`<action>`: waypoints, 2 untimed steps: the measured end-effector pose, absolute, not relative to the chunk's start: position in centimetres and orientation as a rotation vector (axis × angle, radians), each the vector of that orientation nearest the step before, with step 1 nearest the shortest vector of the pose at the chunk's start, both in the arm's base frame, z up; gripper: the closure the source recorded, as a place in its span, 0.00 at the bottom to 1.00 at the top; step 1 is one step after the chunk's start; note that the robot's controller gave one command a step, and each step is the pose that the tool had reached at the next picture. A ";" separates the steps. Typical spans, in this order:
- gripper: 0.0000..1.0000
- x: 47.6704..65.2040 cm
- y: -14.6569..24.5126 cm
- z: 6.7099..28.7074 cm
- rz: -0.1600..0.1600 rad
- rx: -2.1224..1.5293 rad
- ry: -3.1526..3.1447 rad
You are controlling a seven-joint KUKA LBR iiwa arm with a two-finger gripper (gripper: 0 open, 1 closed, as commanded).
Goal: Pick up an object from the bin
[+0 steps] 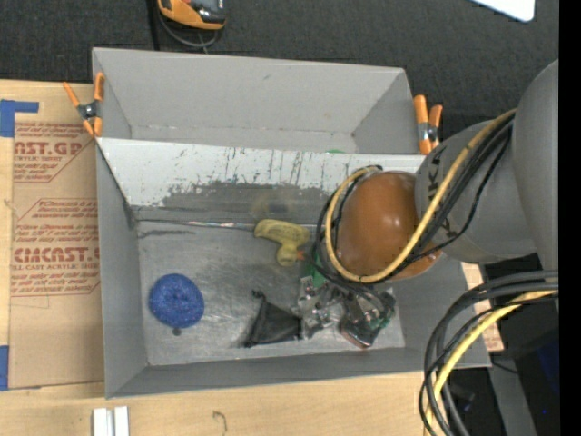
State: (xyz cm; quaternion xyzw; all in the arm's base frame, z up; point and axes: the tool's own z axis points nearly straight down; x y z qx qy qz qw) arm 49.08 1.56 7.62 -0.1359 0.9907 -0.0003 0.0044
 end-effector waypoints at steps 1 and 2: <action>1.00 49.1 1.6 7.6 -0.001 -0.426 3.104; 1.00 48.9 2.5 22.8 0.001 -0.442 3.107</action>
Offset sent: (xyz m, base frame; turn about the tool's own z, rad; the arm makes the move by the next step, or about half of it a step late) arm -0.0026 0.0081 0.1512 -0.0094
